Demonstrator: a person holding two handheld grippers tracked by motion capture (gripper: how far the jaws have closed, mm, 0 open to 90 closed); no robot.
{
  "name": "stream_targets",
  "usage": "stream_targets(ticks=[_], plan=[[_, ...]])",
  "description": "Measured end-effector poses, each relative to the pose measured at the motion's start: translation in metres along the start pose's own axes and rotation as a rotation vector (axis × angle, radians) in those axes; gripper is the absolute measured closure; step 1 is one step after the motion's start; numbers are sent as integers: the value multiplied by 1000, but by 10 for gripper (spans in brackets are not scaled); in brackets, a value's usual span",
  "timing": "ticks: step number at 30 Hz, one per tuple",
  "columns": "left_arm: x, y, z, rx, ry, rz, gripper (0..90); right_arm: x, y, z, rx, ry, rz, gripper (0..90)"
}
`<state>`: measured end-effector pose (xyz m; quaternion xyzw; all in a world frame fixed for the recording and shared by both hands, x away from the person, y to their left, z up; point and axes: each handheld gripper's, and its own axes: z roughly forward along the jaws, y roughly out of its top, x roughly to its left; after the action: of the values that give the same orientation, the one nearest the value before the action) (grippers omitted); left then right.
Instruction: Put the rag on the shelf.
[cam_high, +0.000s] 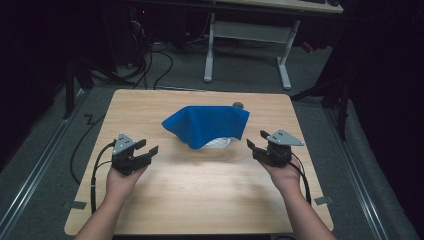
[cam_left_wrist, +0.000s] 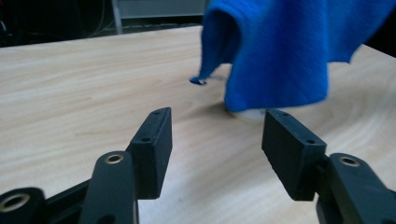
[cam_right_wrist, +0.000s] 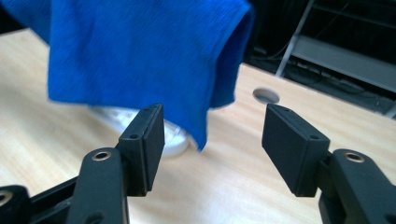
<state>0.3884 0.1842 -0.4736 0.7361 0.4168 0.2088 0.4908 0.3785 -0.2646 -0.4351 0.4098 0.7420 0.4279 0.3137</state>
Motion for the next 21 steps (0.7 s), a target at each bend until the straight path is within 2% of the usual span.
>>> stream_targets(ticks=[3,5,7,8,9,10,11,12,13,14,18,20,21], plan=[[-7,-11,-7,13,-10,2,419,8,-8,-9,-25,2,-13,387],[-11,-18,-10,24,-9,9,412,12,-13,-14,-21,2,-22,385],[-18,-30,-15,36,-27,-4,404,20,-25,-22,-15,15,-18,380],[-18,-30,-15,36,-27,-4,402,20,-25,-22,-15,15,-18,380],[-24,-37,-18,47,-35,-3,400,25,-32,-27,-7,19,-13,378],[-24,-37,-18,47,-35,-3,398,25,-32,-27,-7,19,-13,378],[-32,-44,-21,57,-42,12,396,30,-40,-31,0,19,-13,377],[-32,-44,-21,57,-42,12,394,30,-40,-31,0,19,-13,377],[-37,-49,-23,65,-50,18,392,35,-47,-33,10,24,-17,374],[-37,-49,-23,65,-50,18,390,35,-47,-33,10,24,-17,374],[-52,-63,-26,102,-84,26,383,45,-62,-37,36,43,-4,375],[-54,-65,-27,105,-87,27,380,48,-65,-38,38,46,-3,376],[-58,-72,-30,117,-98,18,378,52,-70,-39,44,52,11,377]])
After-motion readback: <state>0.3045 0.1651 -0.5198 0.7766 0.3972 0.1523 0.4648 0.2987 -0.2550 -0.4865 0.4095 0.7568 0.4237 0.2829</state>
